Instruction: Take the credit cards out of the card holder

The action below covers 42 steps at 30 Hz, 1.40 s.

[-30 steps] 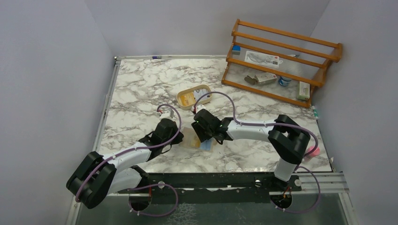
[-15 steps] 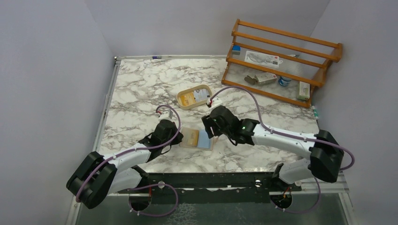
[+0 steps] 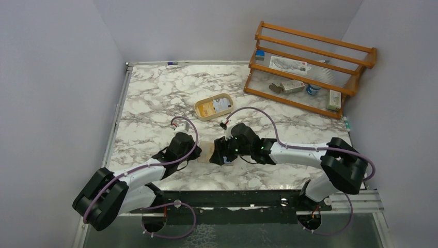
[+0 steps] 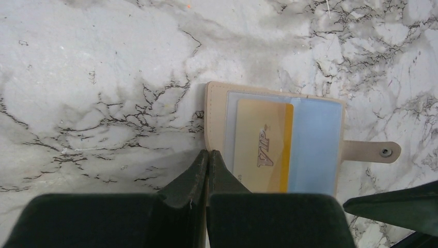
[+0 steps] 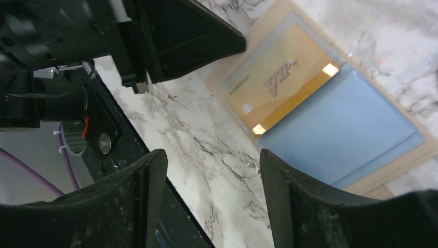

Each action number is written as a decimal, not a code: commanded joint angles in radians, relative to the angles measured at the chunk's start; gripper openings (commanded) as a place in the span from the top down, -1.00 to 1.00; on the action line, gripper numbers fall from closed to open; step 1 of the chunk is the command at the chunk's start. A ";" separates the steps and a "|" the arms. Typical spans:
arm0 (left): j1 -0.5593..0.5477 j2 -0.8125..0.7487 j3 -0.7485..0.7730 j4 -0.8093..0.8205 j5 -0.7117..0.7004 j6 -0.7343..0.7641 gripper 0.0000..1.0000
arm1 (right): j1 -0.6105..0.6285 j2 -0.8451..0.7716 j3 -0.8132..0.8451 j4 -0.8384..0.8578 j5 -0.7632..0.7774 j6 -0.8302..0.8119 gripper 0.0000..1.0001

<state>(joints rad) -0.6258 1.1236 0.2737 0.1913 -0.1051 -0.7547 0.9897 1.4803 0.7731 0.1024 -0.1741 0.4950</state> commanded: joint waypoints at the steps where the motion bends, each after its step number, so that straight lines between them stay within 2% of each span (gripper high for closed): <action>1: 0.003 -0.017 -0.016 0.026 -0.005 -0.011 1.00 | -0.029 0.069 -0.047 0.121 -0.087 0.176 -0.42; 8: 0.003 -0.030 -0.025 0.022 -0.004 -0.011 1.00 | -0.064 0.137 -0.113 0.246 -0.101 0.278 -0.42; 15: 0.003 -0.032 -0.036 0.035 -0.001 -0.020 1.00 | -0.115 0.220 -0.168 0.456 -0.231 0.394 -0.41; 27: 0.003 -0.026 -0.053 0.071 0.029 -0.039 1.00 | -0.122 0.371 -0.188 0.745 -0.340 0.553 -0.41; 42: 0.001 -0.066 -0.078 0.068 0.036 -0.061 1.00 | -0.122 0.361 -0.187 0.868 -0.314 0.668 -0.40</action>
<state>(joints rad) -0.6197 1.0801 0.2127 0.2459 -0.0860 -0.8055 0.8639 1.8618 0.6025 0.9115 -0.4953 1.1378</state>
